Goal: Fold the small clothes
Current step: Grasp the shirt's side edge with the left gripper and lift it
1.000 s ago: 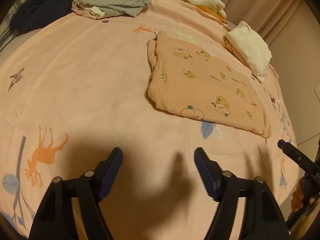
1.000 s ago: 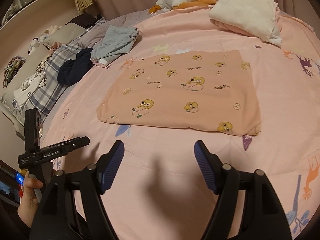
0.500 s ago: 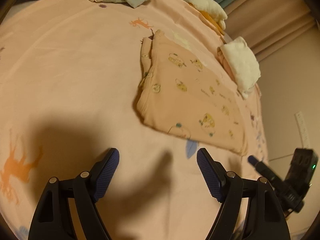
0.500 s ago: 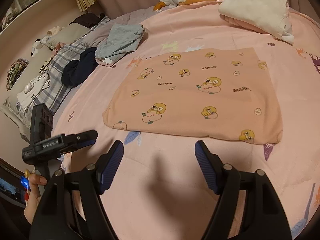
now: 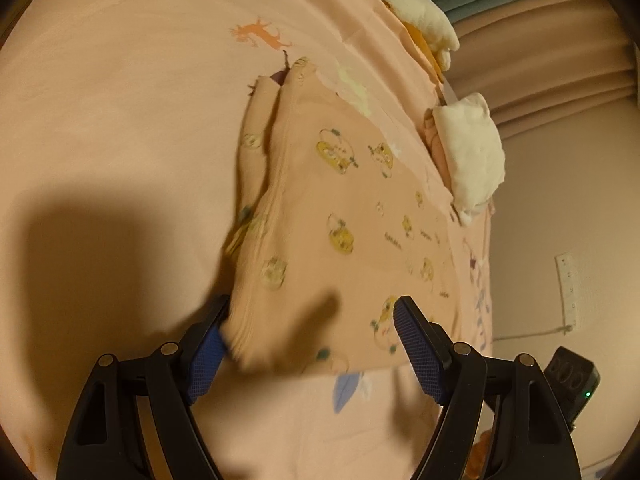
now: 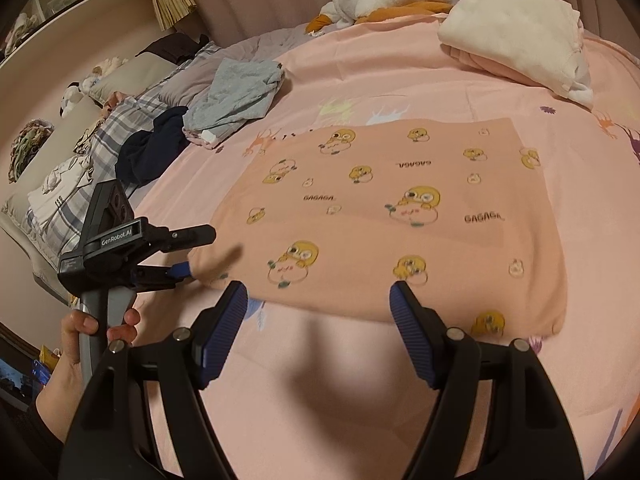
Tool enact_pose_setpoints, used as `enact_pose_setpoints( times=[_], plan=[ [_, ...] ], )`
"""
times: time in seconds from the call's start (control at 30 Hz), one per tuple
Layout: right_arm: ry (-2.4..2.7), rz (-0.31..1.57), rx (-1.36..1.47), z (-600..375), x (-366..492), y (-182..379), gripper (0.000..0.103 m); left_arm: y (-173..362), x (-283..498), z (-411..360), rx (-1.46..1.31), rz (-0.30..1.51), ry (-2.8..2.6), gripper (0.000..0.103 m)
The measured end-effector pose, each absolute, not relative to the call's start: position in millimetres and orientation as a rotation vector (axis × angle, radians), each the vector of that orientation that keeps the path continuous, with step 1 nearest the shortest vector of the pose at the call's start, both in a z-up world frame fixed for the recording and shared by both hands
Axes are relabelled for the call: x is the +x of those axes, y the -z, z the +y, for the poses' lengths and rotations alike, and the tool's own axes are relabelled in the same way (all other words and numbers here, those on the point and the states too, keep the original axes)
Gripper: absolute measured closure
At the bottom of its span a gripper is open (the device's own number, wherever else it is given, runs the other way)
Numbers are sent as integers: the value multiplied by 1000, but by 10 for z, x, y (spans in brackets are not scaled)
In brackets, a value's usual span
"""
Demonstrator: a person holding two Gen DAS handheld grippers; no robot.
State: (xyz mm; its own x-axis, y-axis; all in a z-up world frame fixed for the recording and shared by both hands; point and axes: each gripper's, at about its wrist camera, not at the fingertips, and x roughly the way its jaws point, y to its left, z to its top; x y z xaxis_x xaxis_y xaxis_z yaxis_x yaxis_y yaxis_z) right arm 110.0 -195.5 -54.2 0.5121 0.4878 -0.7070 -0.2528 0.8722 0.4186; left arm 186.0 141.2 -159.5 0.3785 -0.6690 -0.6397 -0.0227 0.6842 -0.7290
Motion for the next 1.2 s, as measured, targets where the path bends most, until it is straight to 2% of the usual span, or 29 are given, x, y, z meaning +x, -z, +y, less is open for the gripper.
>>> enact_pose_setpoints(
  times=[0.3,0.4,0.47,0.5,0.57,0.6,0.67,0.73,0.9,1.07,1.2],
  plan=[
    [-424,922,236,-1830,1697,654,30,1594,2220,1229,-765,1123,485,24],
    [-399,924,207,-1713,2024,690,40,1549,2294,1174,-735,1123,468,24],
    [-372,940,195,-1632,2299,739,53,1519,2338,1132,-705,1123,446,26],
    [-359,951,200,-1604,2427,769,56,1515,2356,1118,-690,1127,432,29],
    [-328,966,216,-1580,2630,827,70,1506,2388,1074,-642,1129,405,47],
    [-314,972,214,-1566,2712,857,74,1505,2396,1062,-610,1129,388,52],
    [-290,997,199,-1515,2856,940,86,1514,2397,1058,-569,1131,357,73],
    [-289,1039,174,-1463,2936,1042,90,1534,2400,1071,-547,1134,339,83],
    [-304,1045,149,-1495,2884,996,92,1546,2419,1099,-536,1141,333,85],
    [-403,1018,150,-1510,2426,812,92,1508,2418,1066,-506,1145,328,85],
    [-420,1074,63,-1402,2142,952,93,1470,2413,1055,-486,1151,314,85]
  ],
)
